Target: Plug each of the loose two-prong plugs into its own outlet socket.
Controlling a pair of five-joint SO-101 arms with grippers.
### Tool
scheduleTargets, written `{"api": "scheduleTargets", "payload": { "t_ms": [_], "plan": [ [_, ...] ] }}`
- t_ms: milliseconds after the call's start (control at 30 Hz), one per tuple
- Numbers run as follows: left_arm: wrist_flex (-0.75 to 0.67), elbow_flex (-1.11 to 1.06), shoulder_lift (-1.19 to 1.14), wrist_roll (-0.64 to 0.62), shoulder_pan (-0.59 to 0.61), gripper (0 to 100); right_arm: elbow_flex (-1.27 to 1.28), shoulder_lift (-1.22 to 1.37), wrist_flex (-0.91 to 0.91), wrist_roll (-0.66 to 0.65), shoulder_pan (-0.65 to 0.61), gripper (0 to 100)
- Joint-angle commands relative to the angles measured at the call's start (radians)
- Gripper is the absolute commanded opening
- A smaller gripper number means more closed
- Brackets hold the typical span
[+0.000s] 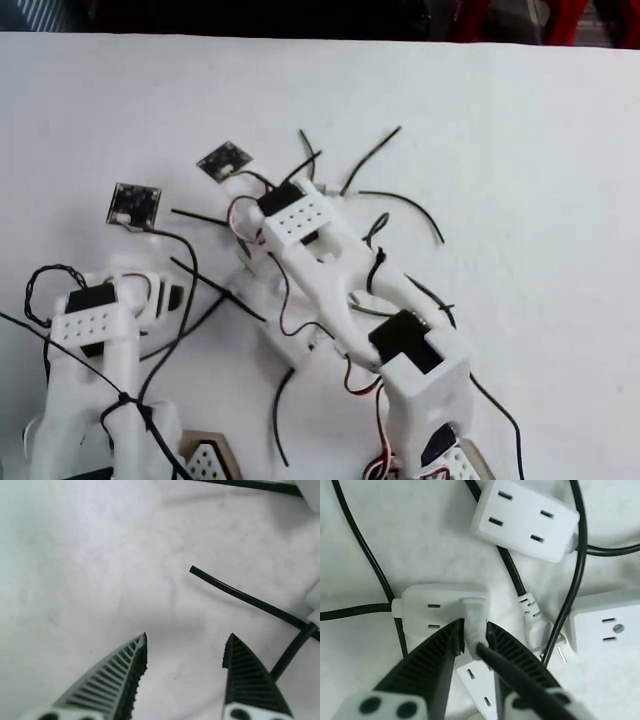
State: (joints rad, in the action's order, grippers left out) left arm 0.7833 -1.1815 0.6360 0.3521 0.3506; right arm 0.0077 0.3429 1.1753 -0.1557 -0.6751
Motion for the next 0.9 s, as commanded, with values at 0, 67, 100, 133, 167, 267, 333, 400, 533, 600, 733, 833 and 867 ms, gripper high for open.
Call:
{"api": "scheduleTargets", "payload": {
  "t_ms": [0, 67, 100, 133, 167, 267, 333, 400, 533, 600, 733, 833, 867],
  "plan": [
    [-0.018, 0.006, 0.031, -0.012, 0.008, 25, -0.028, -0.142, 0.019, 0.009, 0.056, 1.7],
    [-0.018, 0.006, 0.033, -0.012, 0.01, 25, -0.037, -0.205, 0.015, 0.009, 0.102, 1.7],
    [-0.018, 0.006, 0.035, -0.012, 0.018, 25, -0.046, -0.229, 0.008, 0.009, 0.125, 1.7],
    [-0.018, 0.008, 0.035, -0.012, 0.028, 25, -0.054, -0.251, 0.001, 0.009, 0.15, 1.7],
    [-0.018, 0.011, 0.035, -0.012, 0.039, 25, -0.063, -0.269, -0.007, 0.011, 0.173, 1.7],
    [-0.018, 0.012, 0.035, -0.014, 0.047, 25, -0.095, -0.3, -0.05, 0.06, 0.242, 1.7],
    [-0.018, 0.012, 0.035, -0.014, 0.047, 25, -0.118, -0.3, -0.096, 0.103, 0.282, 1.7],
    [-0.018, 0.012, 0.035, -0.014, 0.047, 25, -0.129, -0.282, -0.171, 0.14, 0.317, 1.7],
    [-0.018, 0.012, 0.035, -0.014, 0.045, 25, -0.132, -0.2, -0.358, 0.19, 0.361, 1.7],
    [-0.018, 0.012, 0.035, -0.014, 0.044, 25, -0.135, -0.147, -0.45, 0.201, 0.374, 1.7],
    [-0.018, 0.011, 0.035, -0.014, 0.044, 25, -0.201, -0.024, -0.532, 0.201, 0.38, 1.9],
    [-0.018, 0.011, 0.035, -0.014, 0.042, 25, -0.301, 0.077, -0.529, 0.201, 0.383, 2.1],
    [-0.018, 0.011, 0.035, -0.014, 0.042, 25, -0.331, 0.107, -0.529, 0.201, 0.389, 2.1]
  ]
}}
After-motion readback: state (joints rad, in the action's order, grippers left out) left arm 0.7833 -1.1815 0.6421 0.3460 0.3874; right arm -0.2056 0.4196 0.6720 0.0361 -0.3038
